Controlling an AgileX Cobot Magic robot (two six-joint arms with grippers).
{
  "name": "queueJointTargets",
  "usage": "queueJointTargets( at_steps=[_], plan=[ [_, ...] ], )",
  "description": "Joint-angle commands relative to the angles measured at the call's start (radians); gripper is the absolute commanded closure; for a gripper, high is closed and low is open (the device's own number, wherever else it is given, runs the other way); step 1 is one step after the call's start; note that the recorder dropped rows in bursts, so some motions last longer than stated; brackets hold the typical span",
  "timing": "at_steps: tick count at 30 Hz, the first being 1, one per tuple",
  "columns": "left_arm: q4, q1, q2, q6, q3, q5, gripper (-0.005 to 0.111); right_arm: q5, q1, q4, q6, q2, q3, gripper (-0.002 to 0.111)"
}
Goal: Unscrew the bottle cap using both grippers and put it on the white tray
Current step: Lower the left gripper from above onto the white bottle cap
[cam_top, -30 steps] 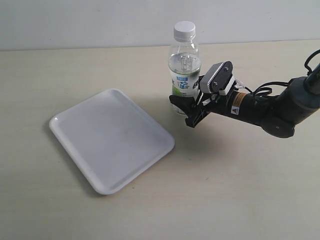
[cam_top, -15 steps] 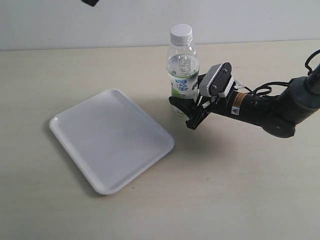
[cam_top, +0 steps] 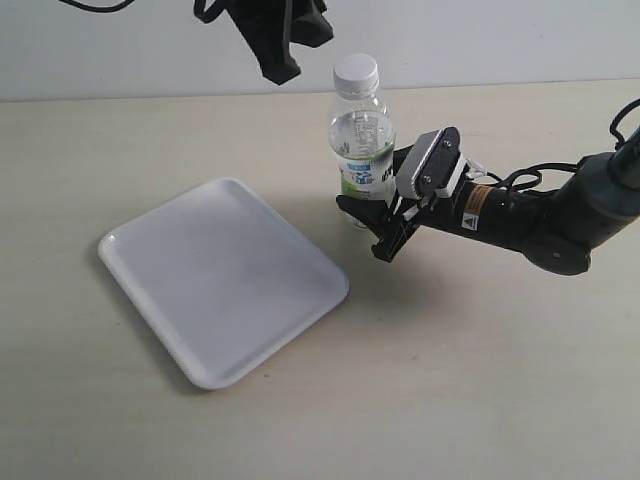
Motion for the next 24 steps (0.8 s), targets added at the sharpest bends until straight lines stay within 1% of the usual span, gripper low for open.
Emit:
queueJointTargets(
  at_steps=[1, 5, 15, 17, 21, 24],
  plan=[
    [-0.009, -0.027, -0.003, 0.000, -0.008, 0.036, 0.054, 0.043, 0.000, -0.006, -0.023, -0.003, -0.002, 0.108],
    [0.002, -0.048, -0.003, 0.000, -0.008, 0.095, 0.053, 0.043, 0.000, -0.006, -0.025, -0.003, -0.002, 0.108],
    [0.015, -0.057, 0.009, -0.004, -0.008, 0.106, 0.053, 0.057, 0.000, -0.006, -0.047, -0.003, -0.002, 0.108],
    [0.021, -0.057, 0.017, -0.004, -0.008, 0.100, 0.053, 0.061, 0.000, -0.006, -0.051, -0.003, -0.002, 0.108],
    [0.009, -0.057, 0.032, -0.004, -0.008, 0.037, 0.053, 0.061, 0.000, -0.006, -0.059, -0.003, -0.002, 0.108],
    [-0.004, -0.057, 0.031, -0.004, -0.008, 0.030, 0.053, 0.061, 0.000, -0.010, -0.062, -0.003, -0.002, 0.108]
  ],
)
